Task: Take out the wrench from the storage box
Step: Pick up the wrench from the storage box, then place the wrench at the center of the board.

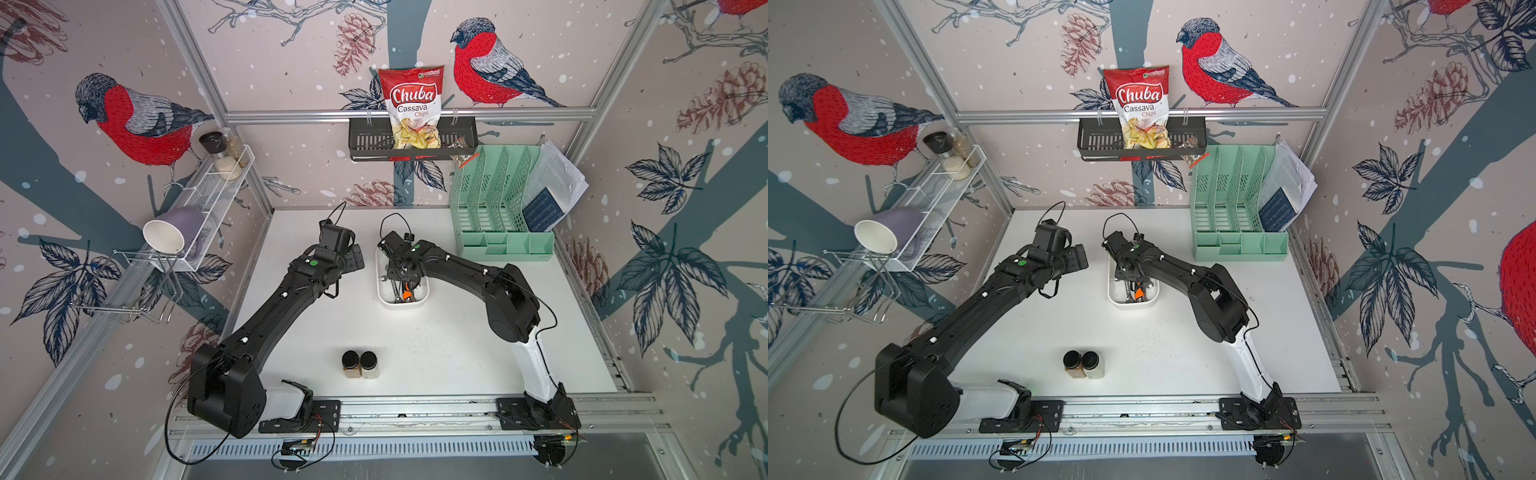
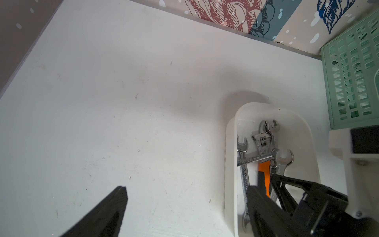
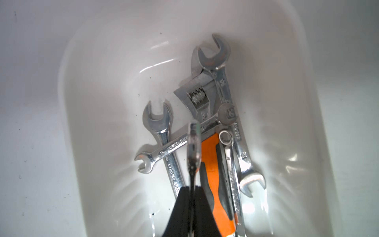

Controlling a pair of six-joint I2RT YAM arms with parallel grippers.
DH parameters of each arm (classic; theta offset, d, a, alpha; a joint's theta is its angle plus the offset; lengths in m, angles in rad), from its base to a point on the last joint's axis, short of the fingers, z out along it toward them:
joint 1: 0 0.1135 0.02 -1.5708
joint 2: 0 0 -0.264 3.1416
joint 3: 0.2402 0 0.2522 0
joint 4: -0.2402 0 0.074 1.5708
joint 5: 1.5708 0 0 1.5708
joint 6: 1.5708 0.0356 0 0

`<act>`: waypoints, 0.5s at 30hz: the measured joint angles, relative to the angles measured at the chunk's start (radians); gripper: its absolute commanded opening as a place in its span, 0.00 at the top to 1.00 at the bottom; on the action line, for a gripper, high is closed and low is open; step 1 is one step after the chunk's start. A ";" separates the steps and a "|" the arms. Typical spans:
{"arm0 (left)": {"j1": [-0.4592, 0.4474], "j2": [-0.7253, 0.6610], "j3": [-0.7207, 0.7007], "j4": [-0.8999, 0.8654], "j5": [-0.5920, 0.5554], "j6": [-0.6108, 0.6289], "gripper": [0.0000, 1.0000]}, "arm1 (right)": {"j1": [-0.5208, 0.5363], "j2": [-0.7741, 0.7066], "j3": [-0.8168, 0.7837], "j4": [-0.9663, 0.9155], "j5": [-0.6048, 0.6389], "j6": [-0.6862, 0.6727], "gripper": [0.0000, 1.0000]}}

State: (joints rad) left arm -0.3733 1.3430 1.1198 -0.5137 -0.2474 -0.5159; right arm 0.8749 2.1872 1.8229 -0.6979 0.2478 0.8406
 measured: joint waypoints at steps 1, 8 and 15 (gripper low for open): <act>0.000 -0.002 0.000 0.000 0.000 0.000 0.05 | 0.000 -0.004 0.002 0.002 0.003 -0.013 1.00; 0.004 -0.034 -0.009 0.014 -0.023 0.007 0.06 | -0.011 -0.071 -0.005 0.032 0.016 -0.192 1.00; 0.004 -0.044 -0.026 0.044 -0.005 0.046 0.06 | -0.031 -0.246 -0.126 0.098 0.015 -0.334 1.00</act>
State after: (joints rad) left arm -0.3695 1.2991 1.0939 -0.4698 -0.2523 -0.4702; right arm 0.8436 1.9411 1.6970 -0.5995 0.2626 0.5064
